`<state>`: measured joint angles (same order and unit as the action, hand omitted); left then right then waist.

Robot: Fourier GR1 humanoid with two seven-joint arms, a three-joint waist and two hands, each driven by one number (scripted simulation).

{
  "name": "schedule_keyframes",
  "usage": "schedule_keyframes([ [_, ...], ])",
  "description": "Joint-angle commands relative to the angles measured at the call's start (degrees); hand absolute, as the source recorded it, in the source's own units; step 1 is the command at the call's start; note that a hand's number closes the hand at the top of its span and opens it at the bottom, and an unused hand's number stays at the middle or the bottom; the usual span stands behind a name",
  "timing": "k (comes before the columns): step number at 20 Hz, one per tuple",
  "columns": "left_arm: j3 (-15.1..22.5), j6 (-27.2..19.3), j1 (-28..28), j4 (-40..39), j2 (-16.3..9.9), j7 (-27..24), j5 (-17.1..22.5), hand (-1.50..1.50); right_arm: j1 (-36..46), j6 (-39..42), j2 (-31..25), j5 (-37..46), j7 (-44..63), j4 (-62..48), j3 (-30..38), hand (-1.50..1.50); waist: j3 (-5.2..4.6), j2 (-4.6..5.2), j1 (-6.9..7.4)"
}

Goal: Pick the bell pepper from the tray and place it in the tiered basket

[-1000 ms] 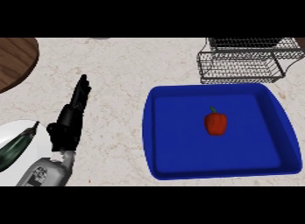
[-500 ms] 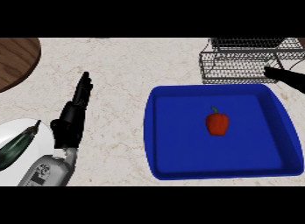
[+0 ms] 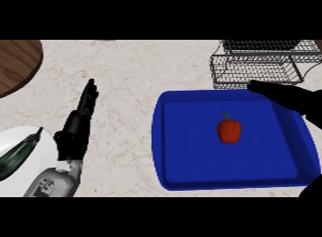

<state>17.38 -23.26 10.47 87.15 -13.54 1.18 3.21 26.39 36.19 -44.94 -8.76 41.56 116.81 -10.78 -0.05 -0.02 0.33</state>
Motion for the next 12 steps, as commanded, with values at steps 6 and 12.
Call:
schedule_keyframes([
  [6,-3.77,4.1,-0.59,-0.85,0.12,-0.68,0.07,0.0,-1.63,4.38,3.96,4.07,7.76,2.28,-3.02,-1.5,0.02,0.01,-0.27],
  [12,-3.71,5.38,-2.34,4.7,0.13,3.33,-1.14,0.0,-5.67,8.73,2.67,9.4,3.8,4.29,0.34,-1.5,0.04,-0.07,-0.25],
])
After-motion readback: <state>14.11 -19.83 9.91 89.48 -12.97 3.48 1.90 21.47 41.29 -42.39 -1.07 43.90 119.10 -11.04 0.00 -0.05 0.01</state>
